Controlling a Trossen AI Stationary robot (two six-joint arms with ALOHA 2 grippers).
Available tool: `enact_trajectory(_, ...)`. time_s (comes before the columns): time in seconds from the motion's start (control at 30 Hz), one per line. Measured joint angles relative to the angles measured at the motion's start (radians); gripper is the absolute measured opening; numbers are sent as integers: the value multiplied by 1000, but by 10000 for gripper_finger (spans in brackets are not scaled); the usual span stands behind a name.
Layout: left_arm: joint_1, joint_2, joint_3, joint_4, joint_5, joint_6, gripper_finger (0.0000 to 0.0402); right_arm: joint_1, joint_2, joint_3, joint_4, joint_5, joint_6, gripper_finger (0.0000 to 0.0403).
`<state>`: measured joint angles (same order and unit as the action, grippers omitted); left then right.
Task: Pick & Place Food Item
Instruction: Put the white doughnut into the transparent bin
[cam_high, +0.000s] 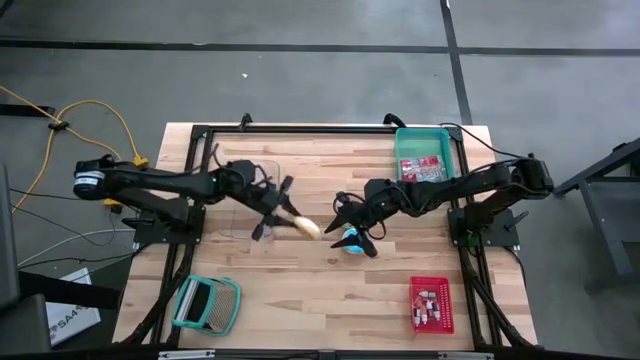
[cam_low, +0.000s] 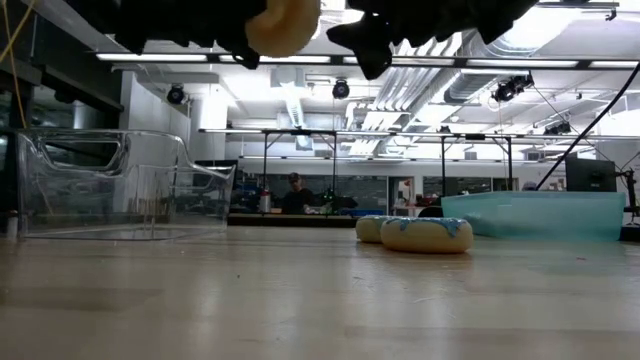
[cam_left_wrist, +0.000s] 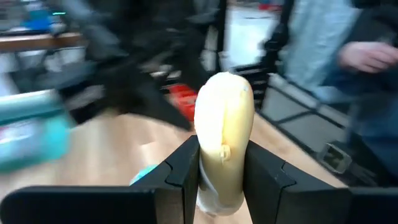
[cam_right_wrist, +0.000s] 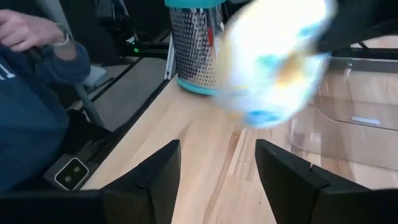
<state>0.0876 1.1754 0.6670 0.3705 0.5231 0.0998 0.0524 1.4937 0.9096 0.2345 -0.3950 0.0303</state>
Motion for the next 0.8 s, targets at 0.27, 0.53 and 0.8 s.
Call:
enact_trajectory(0.27,16,-225,0,-340,-315,-46,96,0,0,0,-29,0,29,196)
enact_trajectory(0.53,-37,-447,0,-619,-592,-135,96,1,0,0,-30,0,28,196)
enact_trajectory(0.8,-85,-485,0,-836,-833,-237,96,1,0,0,-30,0,27,196)
